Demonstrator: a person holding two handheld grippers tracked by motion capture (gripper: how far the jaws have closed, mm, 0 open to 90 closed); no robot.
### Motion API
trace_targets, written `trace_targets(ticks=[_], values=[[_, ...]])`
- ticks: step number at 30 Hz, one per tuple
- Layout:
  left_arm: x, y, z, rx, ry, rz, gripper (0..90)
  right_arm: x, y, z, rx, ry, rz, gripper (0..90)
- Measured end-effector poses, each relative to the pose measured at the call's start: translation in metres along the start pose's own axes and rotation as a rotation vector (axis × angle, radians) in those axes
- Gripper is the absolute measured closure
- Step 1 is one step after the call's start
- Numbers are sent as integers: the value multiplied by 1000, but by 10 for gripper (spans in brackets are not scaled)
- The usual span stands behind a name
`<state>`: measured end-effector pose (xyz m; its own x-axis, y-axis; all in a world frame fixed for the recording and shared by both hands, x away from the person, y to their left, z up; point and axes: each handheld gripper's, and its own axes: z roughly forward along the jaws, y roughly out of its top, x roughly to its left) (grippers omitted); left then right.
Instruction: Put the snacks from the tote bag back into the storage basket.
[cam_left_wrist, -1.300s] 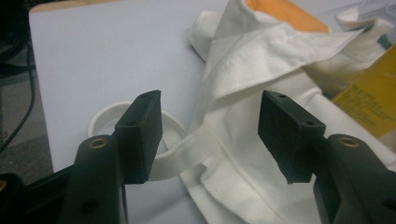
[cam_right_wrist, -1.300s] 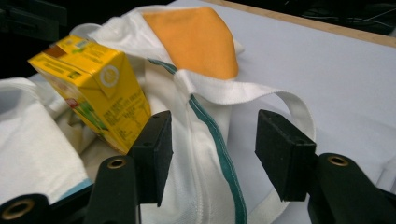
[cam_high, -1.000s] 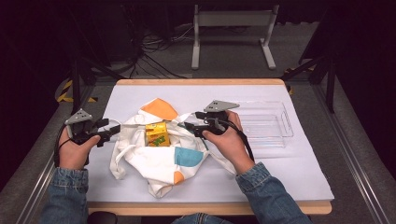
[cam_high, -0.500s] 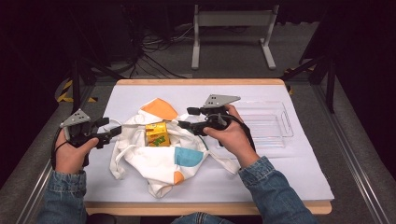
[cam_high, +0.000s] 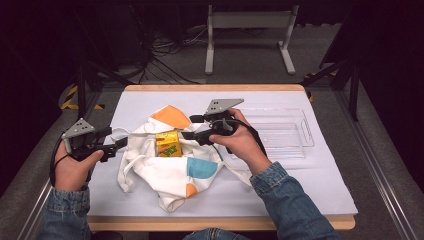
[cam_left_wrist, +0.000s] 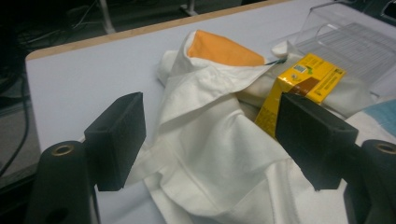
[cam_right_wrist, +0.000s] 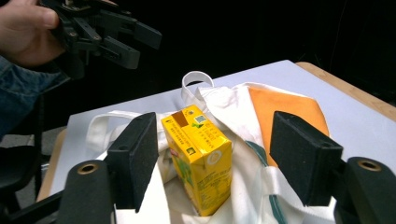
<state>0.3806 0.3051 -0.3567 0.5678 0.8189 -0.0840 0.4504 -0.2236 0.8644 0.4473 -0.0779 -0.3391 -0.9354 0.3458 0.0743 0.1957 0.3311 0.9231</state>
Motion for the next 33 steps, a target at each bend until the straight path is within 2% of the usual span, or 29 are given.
trace_targets(ticks=[3, 10, 14, 15, 18, 25, 33], values=[[-1, -1, -2, -5, -11, -3, 250, -2, -1, 8, 4, -8, -18, 298], [-5, -3, -10, -9, -27, -7, 241, -7, -7, 26, 18, 14, -6, 276], [-7, -6, -15, -8, -21, -11, 233, -11, -9, 37, 28, 27, -5, 251], [-7, -7, -16, -9, -20, -15, 229, -13, -10, 42, 29, 41, 0, 220], [-7, -8, -20, -17, -11, -18, 227, -13, -12, 48, 36, 64, 8, 211], [-8, -10, -23, -20, -14, -27, 227, -10, -17, 65, 54, 85, 3, 202], [-8, -8, -20, -16, -30, -21, 227, -8, -23, 79, 68, 76, -15, 202]])
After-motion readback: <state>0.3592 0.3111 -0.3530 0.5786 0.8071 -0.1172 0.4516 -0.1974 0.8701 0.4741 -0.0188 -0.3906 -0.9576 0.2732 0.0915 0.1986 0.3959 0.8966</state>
